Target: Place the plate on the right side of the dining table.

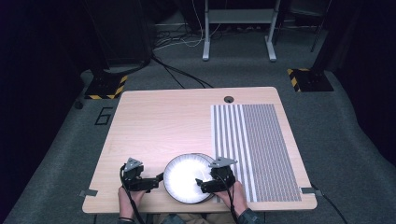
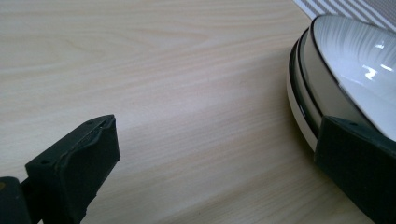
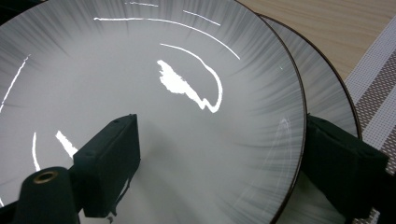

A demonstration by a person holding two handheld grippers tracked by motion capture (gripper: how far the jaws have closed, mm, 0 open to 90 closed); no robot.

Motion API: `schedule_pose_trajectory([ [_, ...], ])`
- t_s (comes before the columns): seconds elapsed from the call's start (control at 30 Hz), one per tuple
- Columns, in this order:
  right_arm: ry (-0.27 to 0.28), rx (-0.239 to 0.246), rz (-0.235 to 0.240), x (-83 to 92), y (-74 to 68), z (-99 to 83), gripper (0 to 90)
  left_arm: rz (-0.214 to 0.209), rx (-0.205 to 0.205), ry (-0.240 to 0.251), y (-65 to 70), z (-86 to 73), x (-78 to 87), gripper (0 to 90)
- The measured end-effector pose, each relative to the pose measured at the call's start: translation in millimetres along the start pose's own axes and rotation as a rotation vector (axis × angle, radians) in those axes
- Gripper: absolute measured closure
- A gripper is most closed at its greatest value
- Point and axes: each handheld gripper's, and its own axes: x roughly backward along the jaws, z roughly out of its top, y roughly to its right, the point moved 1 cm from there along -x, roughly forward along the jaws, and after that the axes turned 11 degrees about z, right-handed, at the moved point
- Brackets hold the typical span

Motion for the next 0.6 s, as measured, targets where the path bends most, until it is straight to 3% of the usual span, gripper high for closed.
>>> schedule_pose_trajectory([
  [0.2, 0.001, 0.000, -0.024, 0.0, 0.9, 0.1, 21.6, -0.027, 0.000, 0.052, 2.5, 12.9, 15.8, 0.0],
  [0.37, 0.006, -0.005, -0.029, -0.1, 0.9, -0.2, 24.1, -0.065, -0.025, 0.036, 14.6, 16.2, 13.7, 0.6],
  [0.47, 0.015, -0.028, -0.047, 2.9, 3.9, -0.6, 35.7, -0.083, -0.044, 0.013, 25.2, 15.1, 7.7, 8.3],
  [0.6, 0.015, -0.034, -0.058, 4.4, 5.5, -0.4, 42.5, -0.095, -0.082, -0.036, 40.9, 12.6, -1.2, 32.5],
])
